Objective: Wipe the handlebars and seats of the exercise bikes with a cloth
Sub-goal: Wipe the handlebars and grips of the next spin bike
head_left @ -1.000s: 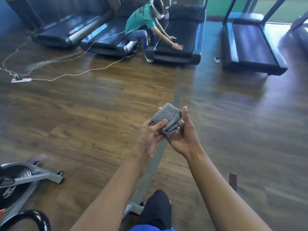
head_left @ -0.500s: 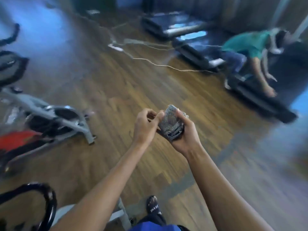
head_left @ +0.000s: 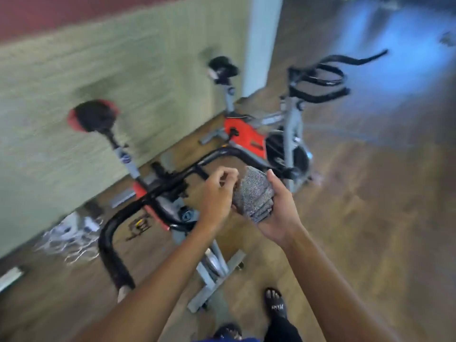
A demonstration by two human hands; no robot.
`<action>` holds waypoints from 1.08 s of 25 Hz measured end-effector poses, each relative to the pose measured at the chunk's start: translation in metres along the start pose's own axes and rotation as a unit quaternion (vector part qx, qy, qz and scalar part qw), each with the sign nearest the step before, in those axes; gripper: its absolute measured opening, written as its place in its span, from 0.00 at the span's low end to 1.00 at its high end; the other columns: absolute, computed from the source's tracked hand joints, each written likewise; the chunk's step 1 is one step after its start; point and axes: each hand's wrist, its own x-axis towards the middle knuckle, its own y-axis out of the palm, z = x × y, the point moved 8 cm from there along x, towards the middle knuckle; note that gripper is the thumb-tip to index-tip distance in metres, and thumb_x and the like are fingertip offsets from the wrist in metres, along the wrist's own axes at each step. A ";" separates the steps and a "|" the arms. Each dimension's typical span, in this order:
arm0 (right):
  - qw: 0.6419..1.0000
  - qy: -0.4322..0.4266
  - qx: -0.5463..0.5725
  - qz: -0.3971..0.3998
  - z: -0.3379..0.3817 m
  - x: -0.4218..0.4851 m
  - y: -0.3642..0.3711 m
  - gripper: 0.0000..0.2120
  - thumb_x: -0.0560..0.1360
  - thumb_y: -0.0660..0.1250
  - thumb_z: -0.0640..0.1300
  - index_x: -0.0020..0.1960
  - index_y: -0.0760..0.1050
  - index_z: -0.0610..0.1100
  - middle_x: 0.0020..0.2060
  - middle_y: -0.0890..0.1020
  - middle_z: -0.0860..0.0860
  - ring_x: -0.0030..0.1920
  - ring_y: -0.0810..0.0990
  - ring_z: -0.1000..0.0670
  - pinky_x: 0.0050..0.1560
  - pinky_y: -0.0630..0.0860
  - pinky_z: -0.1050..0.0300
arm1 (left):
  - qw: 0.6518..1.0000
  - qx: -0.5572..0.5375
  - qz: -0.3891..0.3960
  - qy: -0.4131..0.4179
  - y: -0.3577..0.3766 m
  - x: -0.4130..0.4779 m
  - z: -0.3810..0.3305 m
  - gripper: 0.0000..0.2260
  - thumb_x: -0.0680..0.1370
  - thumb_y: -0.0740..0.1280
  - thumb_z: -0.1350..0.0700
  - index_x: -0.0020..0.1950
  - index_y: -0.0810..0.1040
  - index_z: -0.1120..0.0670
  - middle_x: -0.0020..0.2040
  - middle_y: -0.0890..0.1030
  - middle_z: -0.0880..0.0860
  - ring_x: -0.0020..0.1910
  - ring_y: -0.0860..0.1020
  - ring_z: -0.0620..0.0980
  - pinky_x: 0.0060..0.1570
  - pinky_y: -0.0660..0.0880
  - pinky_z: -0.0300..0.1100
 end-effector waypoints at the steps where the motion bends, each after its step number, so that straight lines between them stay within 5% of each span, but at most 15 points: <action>1: 0.999 0.035 -0.017 0.027 -0.010 0.010 0.013 0.26 0.82 0.54 0.58 0.56 0.85 0.43 0.60 0.82 0.40 0.56 0.82 0.41 0.66 0.71 0.40 | 0.999 -0.005 -0.044 -0.010 -0.021 -0.004 0.006 0.07 0.82 0.64 0.57 0.46 0.80 0.53 0.43 0.83 0.48 0.44 0.81 0.44 0.48 0.75 0.40; 4: 0.982 0.136 -0.073 0.108 -0.040 0.029 0.038 0.26 0.82 0.53 0.57 0.51 0.86 0.45 0.57 0.84 0.42 0.54 0.84 0.43 0.54 0.78 0.47 | 0.981 -0.032 -0.183 -0.050 -0.073 -0.031 0.021 0.11 0.84 0.61 0.58 0.43 0.78 0.53 0.37 0.82 0.46 0.35 0.79 0.36 0.39 0.73 0.30; 7: 0.949 0.210 -0.157 0.176 -0.066 0.029 0.051 0.22 0.81 0.57 0.56 0.56 0.83 0.43 0.55 0.83 0.41 0.54 0.83 0.41 0.54 0.79 0.45 | 0.938 -0.042 -0.332 -0.094 -0.109 -0.089 0.023 0.09 0.83 0.61 0.61 0.44 0.77 0.56 0.38 0.81 0.50 0.33 0.79 0.33 0.38 0.72 0.28; 9: 0.925 0.237 -0.203 0.216 -0.085 0.021 0.060 0.22 0.78 0.61 0.55 0.62 0.78 0.41 0.52 0.83 0.40 0.51 0.82 0.41 0.53 0.80 0.46 | 0.901 0.057 -0.419 -0.098 -0.126 -0.134 0.012 0.07 0.81 0.64 0.61 0.45 0.79 0.55 0.37 0.80 0.46 0.35 0.78 0.33 0.40 0.71 0.28; 11: 0.898 0.227 -0.279 0.253 -0.111 0.011 0.071 0.24 0.75 0.67 0.56 0.63 0.78 0.41 0.52 0.82 0.39 0.49 0.81 0.41 0.52 0.78 0.45 | 0.827 0.162 -0.528 -0.107 -0.143 -0.188 0.007 0.05 0.80 0.65 0.58 0.48 0.80 0.53 0.38 0.82 0.44 0.39 0.80 0.38 0.44 0.76 0.38; 14: 0.849 0.095 -0.406 0.325 -0.147 -0.005 0.091 0.24 0.78 0.64 0.59 0.58 0.81 0.40 0.44 0.80 0.37 0.44 0.79 0.45 0.46 0.72 0.47 | 0.756 0.180 -0.617 -0.120 -0.155 -0.247 0.024 0.09 0.79 0.62 0.56 0.51 0.81 0.49 0.47 0.84 0.46 0.49 0.81 0.50 0.50 0.77 0.50; 17: 0.801 -0.085 -0.402 0.436 -0.170 -0.032 0.115 0.17 0.83 0.60 0.53 0.64 0.78 0.45 0.49 0.81 0.60 0.53 0.79 0.58 0.59 0.71 0.62 | 0.784 0.044 -0.613 -0.089 -0.150 -0.251 0.054 0.13 0.82 0.59 0.63 0.58 0.82 0.55 0.47 0.85 0.42 0.48 0.80 0.35 0.48 0.73 0.32; 19: 0.773 -0.202 -0.341 0.495 -0.179 -0.047 0.118 0.14 0.84 0.60 0.45 0.68 0.73 0.47 0.59 0.77 0.62 0.63 0.76 0.62 0.65 0.68 0.67 | 0.797 0.014 -0.603 -0.026 -0.142 -0.241 0.063 0.16 0.82 0.55 0.68 0.60 0.80 0.61 0.48 0.85 0.44 0.47 0.81 0.35 0.46 0.73 0.27; 23: 0.709 -0.359 -0.193 0.576 -0.206 -0.061 0.104 0.19 0.84 0.59 0.49 0.71 0.70 0.41 0.64 0.77 0.51 0.66 0.76 0.46 0.65 0.73 0.43 | 0.767 0.041 -0.627 0.129 -0.142 -0.232 0.076 0.18 0.83 0.53 0.65 0.61 0.81 0.56 0.56 0.84 0.50 0.55 0.81 0.42 0.50 0.75 0.31; 27: 0.682 -0.430 -0.095 0.584 -0.222 -0.059 0.093 0.29 0.83 0.53 0.60 0.70 0.72 0.39 0.67 0.76 0.46 0.69 0.73 0.48 0.68 0.70 0.43 | 0.777 0.020 -0.574 0.258 -0.147 -0.221 0.088 0.14 0.85 0.56 0.57 0.65 0.78 0.51 0.62 0.82 0.50 0.62 0.80 0.44 0.62 0.76 0.38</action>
